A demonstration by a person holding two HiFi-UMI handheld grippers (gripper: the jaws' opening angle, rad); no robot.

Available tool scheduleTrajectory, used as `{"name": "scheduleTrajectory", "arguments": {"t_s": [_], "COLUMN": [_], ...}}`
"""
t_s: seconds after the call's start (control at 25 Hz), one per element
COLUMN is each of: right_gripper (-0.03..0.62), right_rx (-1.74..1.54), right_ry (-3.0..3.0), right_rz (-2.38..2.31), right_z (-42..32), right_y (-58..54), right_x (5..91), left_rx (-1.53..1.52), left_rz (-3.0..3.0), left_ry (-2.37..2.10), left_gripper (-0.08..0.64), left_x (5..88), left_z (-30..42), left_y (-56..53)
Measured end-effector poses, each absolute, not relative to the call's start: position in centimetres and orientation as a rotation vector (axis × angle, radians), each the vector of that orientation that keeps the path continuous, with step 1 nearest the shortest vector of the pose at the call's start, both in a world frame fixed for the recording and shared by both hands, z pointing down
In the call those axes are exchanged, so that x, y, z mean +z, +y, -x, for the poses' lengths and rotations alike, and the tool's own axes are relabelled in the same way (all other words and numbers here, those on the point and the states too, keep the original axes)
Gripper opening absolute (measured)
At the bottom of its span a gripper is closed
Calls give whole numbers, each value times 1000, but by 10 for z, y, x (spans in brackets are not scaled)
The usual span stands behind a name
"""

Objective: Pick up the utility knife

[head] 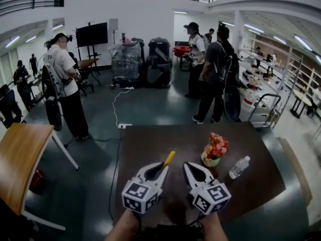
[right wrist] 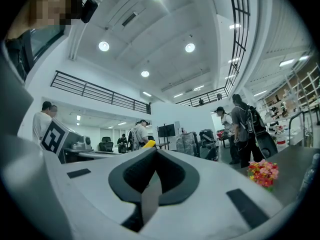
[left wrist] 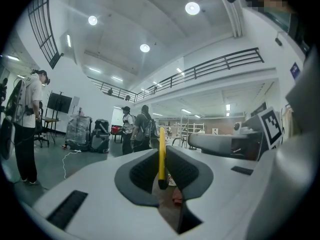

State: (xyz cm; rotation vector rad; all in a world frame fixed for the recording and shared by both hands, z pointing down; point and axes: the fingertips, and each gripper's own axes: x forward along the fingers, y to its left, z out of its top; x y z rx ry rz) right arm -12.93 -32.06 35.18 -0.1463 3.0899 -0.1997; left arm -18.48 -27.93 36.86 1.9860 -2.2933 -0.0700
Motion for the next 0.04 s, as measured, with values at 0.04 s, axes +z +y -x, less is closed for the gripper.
{"name": "scheduleTrajectory", "arguments": {"t_s": [0.04], "right_gripper": [9], "right_rx": [-200], "right_ry": [3091], "right_rz": [150], "right_z": [130], "right_y": [-320], "right_x": [351], "left_rx": [-73], "left_rz": [-1986], "left_ry": [-2290], "left_gripper": [57], "left_x": [369], "left_z": [185], "left_y": [-279]}}
